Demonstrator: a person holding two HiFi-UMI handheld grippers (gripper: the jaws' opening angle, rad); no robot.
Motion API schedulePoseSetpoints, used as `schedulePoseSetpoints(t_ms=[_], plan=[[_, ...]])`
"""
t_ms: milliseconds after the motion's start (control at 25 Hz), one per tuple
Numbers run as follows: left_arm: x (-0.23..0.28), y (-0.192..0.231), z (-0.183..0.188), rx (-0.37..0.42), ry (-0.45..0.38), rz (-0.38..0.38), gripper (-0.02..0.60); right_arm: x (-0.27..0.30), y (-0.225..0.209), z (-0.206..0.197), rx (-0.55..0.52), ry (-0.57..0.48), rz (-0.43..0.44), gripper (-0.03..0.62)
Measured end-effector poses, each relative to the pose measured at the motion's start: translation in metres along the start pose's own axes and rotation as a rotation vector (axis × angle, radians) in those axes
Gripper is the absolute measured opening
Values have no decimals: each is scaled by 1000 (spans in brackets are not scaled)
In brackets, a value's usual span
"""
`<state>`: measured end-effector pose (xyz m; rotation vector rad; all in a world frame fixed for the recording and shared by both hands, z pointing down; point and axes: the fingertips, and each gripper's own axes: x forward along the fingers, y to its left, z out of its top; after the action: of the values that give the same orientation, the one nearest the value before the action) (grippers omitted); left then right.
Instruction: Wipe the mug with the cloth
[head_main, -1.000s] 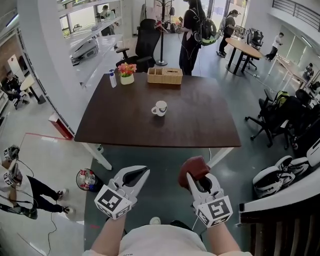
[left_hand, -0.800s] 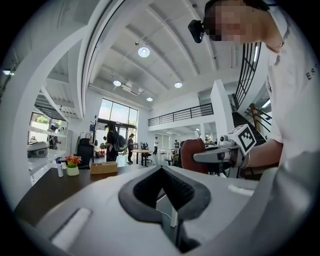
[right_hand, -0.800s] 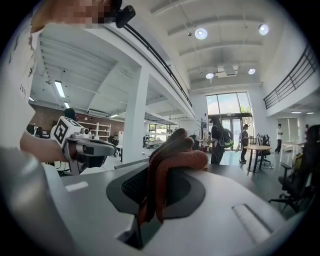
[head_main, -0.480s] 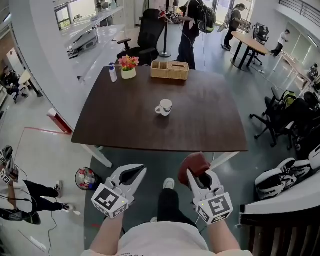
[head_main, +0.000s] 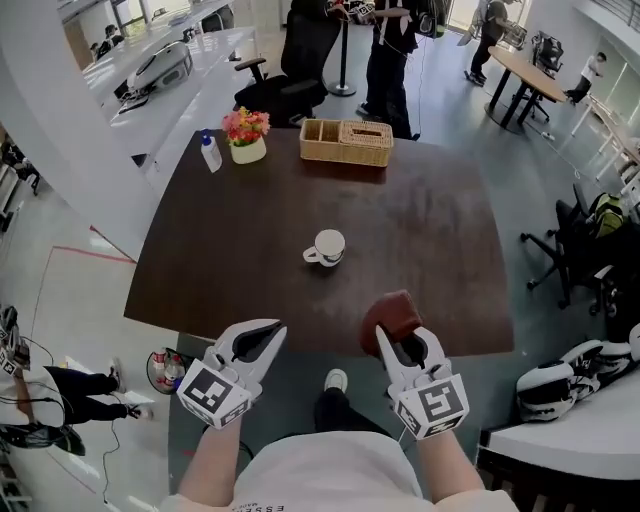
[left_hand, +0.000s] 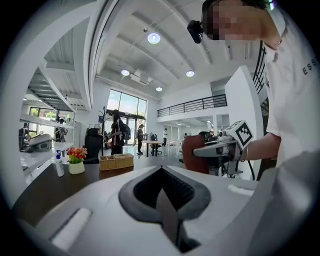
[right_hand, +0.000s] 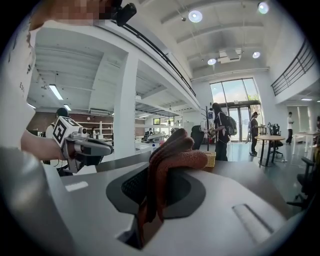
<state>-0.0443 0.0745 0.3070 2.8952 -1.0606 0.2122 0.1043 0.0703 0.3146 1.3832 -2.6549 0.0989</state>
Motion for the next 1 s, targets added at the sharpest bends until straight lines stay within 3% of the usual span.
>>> schedulePoseSetpoints(t_ms=[320, 520, 760, 1000], plan=[[70, 52, -37, -56, 91, 3, 6, 78, -61, -19, 37, 79, 62, 78], [90, 80, -67, -121, 153, 19, 6, 113, -71, -49, 53, 177, 105, 78], [124, 110, -109, -126, 229, -28, 6, 150, -78, -81, 58, 259, 149, 78], [154, 157, -130, -150, 256, -40, 8, 197, -68, -99, 52, 361, 286, 78]])
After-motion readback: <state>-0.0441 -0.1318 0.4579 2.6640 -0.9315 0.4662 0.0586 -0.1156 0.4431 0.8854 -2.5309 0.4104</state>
